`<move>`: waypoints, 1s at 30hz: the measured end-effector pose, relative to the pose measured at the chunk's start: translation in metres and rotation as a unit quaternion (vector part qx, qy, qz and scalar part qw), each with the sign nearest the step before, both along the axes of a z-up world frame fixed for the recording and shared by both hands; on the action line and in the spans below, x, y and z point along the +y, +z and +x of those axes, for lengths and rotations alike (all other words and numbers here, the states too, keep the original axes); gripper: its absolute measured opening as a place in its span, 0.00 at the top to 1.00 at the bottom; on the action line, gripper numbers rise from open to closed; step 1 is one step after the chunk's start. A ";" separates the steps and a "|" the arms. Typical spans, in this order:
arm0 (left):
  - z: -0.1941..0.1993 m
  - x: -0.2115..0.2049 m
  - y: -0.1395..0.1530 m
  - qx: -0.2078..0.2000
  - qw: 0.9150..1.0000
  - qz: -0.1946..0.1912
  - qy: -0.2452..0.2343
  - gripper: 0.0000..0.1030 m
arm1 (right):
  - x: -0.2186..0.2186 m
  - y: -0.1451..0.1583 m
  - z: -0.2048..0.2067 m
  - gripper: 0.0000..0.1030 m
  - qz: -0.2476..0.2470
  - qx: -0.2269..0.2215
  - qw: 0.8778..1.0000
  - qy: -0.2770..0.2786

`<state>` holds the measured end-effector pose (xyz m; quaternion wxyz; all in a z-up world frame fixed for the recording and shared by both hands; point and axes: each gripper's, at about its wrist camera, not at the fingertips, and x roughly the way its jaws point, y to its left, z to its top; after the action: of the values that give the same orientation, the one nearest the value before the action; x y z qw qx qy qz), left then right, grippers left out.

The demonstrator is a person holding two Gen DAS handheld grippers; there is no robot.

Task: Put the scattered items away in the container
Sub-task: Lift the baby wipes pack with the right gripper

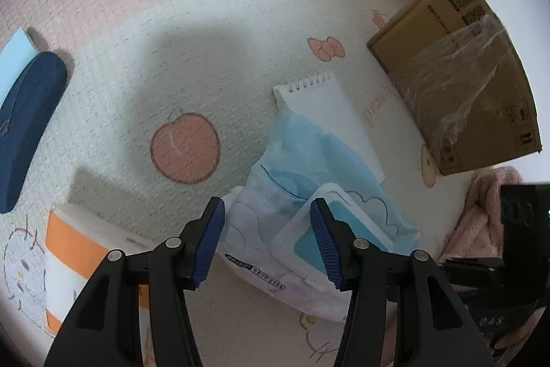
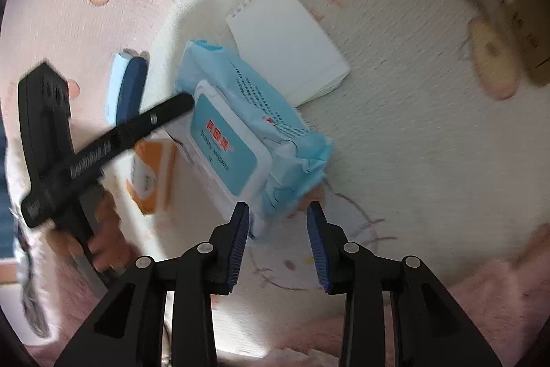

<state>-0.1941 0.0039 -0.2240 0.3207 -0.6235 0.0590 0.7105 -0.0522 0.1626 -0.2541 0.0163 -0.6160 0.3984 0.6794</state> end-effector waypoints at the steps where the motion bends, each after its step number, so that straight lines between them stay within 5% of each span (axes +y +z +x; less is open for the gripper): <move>1: 0.002 -0.001 0.000 -0.002 1.000 0.001 0.004 0.46 | 0.000 -0.003 -0.002 0.69 0.003 0.000 1.000 0.000; 11: 0.068 0.002 -0.007 -0.023 0.999 -0.031 0.025 0.46 | 0.041 0.015 -0.036 0.67 0.045 0.040 0.998 -0.007; 16: 0.101 -0.012 -0.005 -0.044 0.994 -0.007 0.102 0.46 | 0.045 0.027 -0.027 0.67 0.068 0.073 0.994 0.048; 23: 0.098 -0.038 0.002 -0.054 0.973 0.026 0.222 0.46 | 0.036 0.018 -0.012 0.67 0.093 0.084 0.988 0.089; 30: 0.093 -0.029 0.004 -0.035 0.977 0.025 0.211 0.46 | 0.037 0.007 -0.017 0.67 0.056 0.097 0.991 0.077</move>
<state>-0.1007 -0.0255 -0.2204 0.1809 -0.6387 -0.1026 0.7409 -0.0692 0.1993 -0.2470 -0.0398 -0.5742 0.3109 0.7564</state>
